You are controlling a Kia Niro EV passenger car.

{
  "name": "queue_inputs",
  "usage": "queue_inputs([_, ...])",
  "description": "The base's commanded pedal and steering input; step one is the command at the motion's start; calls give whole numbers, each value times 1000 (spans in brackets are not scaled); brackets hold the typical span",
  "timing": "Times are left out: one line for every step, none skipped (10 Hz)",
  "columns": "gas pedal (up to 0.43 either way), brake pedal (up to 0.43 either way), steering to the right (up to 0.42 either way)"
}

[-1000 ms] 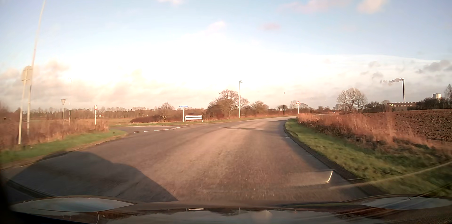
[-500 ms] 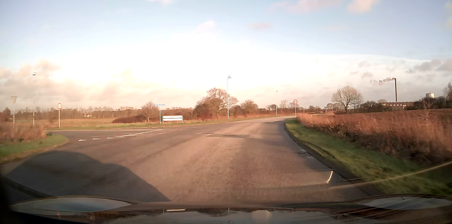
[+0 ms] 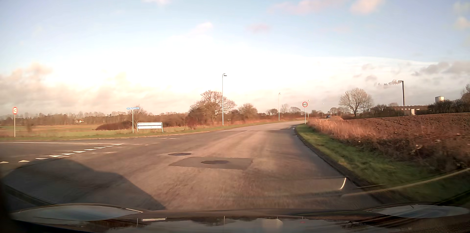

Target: Follow the waypoints while adhering to traffic rules and regulations

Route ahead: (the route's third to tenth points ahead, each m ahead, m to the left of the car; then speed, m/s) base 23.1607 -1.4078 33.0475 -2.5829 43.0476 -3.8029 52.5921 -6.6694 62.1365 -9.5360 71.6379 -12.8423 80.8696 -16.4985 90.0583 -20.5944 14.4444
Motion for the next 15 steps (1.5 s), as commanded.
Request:
queue_inputs([189, 0, 28])
queue_inputs([189, 0, 28])
queue_inputs([189, 0, 28])
queue_inputs([189, 0, 28])
queue_inputs([189, 0, 28])
queue_inputs([177, 0, 30])
queue_inputs([177, 0, 32])
queue_inputs([177, 0, 32])
queue_inputs([177, 0, 32])
queue_inputs([177, 0, 32])
queue_inputs([189, 0, 31])
queue_inputs([197, 0, 29])
queue_inputs([197, 0, 28])
queue_inputs([209, 0, 28])
queue_inputs([209, 0, 29])
